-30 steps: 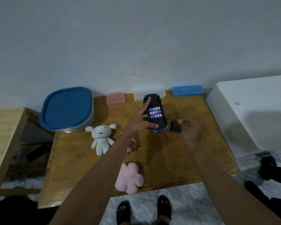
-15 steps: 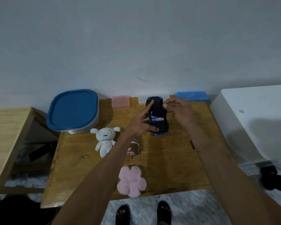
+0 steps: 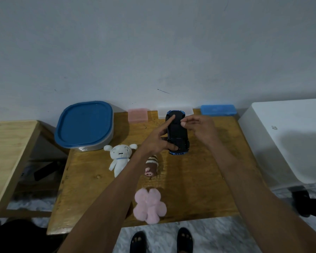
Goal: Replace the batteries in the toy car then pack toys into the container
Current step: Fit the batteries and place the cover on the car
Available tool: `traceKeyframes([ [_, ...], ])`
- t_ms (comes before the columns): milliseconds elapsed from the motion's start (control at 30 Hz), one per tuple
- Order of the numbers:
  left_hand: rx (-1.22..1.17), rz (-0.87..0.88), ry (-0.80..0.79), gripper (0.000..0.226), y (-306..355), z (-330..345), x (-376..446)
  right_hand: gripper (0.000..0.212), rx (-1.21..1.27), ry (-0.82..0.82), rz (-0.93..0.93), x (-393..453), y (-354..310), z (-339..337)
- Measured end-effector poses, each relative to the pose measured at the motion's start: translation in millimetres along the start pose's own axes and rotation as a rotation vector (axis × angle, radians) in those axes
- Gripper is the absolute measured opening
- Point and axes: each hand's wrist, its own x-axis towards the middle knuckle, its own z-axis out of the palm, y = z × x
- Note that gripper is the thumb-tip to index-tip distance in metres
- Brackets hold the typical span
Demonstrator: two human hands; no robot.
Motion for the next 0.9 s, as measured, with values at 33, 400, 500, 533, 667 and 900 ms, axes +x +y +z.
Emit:
traceKeyframes([
  [33, -0.006, 0.000, -0.004, 0.113, 0.4, -0.4, -0.5, 0.012, -0.004, -0.002, 0.004, 0.3, -0.4, -0.1],
  [400, -0.057, -0.013, -0.006, 0.111, 4.3, 0.9, -0.8, 0.011, -0.003, 0.013, 0.007, -1.4, -2.1, 2.1],
  [500, -0.067, -0.007, 0.011, 0.112, 1.5, 3.3, 1.2, 0.010, -0.045, 0.027, -0.012, -1.7, -1.1, 1.2],
  [533, -0.071, -0.006, 0.017, 0.112, -0.2, 4.0, 2.0, 0.010, -0.078, 0.037, -0.029, -1.6, -0.3, 1.4],
  [667, -0.066, 0.016, 0.032, 0.112, -2.4, 10.0, 3.6, 0.007, -0.177, 0.131, -0.068, -1.0, 7.5, 5.8],
  [900, -0.068, 0.058, 0.060, 0.099, -4.5, 21.0, 4.4, 0.006, -0.153, 0.204, -0.055, -5.7, 12.7, 10.9],
])
